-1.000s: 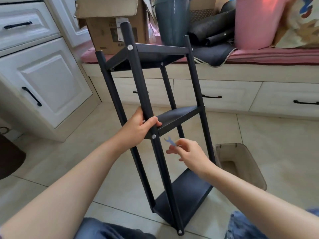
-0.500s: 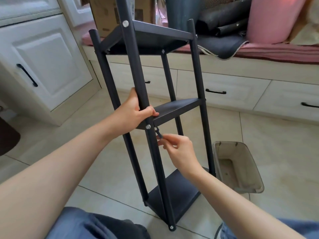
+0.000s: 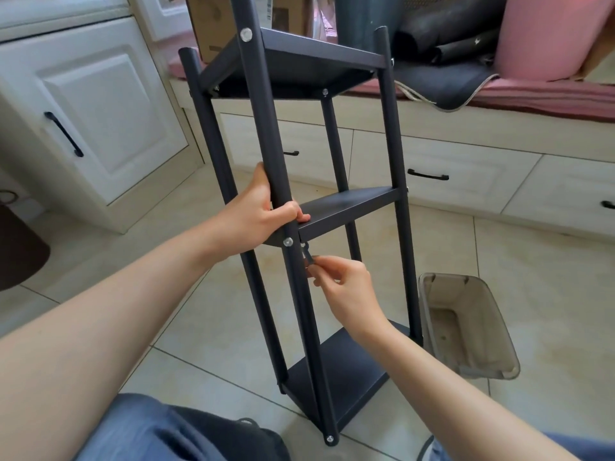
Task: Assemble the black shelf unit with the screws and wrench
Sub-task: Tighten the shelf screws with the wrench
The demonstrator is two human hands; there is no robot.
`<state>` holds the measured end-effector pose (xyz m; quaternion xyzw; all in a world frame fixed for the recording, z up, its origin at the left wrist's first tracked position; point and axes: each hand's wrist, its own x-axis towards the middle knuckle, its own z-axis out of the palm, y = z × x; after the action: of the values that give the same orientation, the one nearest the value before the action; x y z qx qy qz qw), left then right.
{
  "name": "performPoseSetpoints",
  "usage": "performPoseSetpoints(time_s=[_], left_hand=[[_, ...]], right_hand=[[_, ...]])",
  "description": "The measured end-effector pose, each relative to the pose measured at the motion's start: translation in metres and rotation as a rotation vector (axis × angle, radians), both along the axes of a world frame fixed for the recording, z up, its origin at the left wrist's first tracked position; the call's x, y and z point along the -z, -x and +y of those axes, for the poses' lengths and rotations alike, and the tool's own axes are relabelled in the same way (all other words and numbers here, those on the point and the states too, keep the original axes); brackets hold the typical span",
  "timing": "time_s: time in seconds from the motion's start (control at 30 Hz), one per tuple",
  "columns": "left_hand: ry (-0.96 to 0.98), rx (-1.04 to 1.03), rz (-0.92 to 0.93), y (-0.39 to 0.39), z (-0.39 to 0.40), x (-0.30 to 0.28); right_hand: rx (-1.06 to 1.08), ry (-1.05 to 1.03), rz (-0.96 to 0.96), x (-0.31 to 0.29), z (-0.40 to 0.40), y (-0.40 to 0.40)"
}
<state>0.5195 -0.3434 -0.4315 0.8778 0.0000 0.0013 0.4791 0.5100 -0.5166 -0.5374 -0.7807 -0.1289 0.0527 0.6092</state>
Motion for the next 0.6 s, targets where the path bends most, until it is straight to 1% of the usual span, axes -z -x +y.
performPoseSetpoints(time_s=[0.17,0.33,0.6], left_hand=[[-0.108,-0.013,-0.028,0.003,-0.004,-0.001],[-0.096,-0.008,-0.025,0.004,-0.004,-0.001],[-0.059,-0.005,-0.023,0.004,0.001,0.002]], right_hand=[[0.016,-0.021,-0.014,0.000,0.001,0.000],[0.033,-0.068,-0.005,0.000,0.004,0.000],[0.003,-0.070,0.019,-0.003,0.011,-0.008]])
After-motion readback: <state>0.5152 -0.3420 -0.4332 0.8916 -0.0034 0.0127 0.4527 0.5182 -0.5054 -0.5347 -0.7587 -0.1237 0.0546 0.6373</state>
